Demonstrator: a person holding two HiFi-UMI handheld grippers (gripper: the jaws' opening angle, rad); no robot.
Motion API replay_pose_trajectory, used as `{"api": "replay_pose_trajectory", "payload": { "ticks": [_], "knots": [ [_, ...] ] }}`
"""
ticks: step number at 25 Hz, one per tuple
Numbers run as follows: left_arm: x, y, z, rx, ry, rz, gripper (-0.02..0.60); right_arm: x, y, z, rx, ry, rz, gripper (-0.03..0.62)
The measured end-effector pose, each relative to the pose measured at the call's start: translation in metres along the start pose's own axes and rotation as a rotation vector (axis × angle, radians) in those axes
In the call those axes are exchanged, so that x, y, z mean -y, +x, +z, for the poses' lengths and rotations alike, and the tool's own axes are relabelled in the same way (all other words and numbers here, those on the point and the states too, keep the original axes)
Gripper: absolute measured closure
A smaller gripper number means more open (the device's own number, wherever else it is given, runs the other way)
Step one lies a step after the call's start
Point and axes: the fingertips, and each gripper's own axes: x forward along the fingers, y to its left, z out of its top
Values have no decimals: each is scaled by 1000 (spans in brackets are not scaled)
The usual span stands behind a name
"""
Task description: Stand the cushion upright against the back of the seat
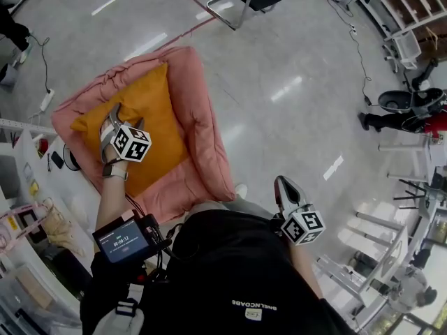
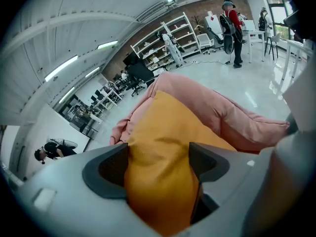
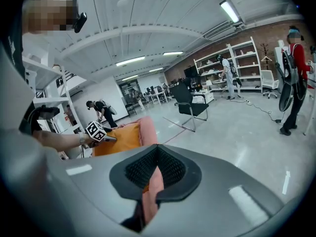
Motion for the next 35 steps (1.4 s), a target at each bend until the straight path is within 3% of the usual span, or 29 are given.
{"api": "replay_pose_trajectory", "payload": {
  "ticks": [5,14,22,30,35],
  "knots": [
    [0,11,-5,-40,-7,-28,210,-5,2,1,-1,-9,-9,591],
    [11,8,-6,-48,-42,-93,356,-6,1,1,-2,-9,-6,591],
    [16,-18,1,19,-104,-129,452,-8,9,-1,-20,-13,41,591],
    [24,-79,15,106,-127,-95,536,-9,4,0,-31,-25,120,591],
    [22,-115,18,184,-144,-39,547,-7,2,-1,-35,-23,154,591]
  ]
}}
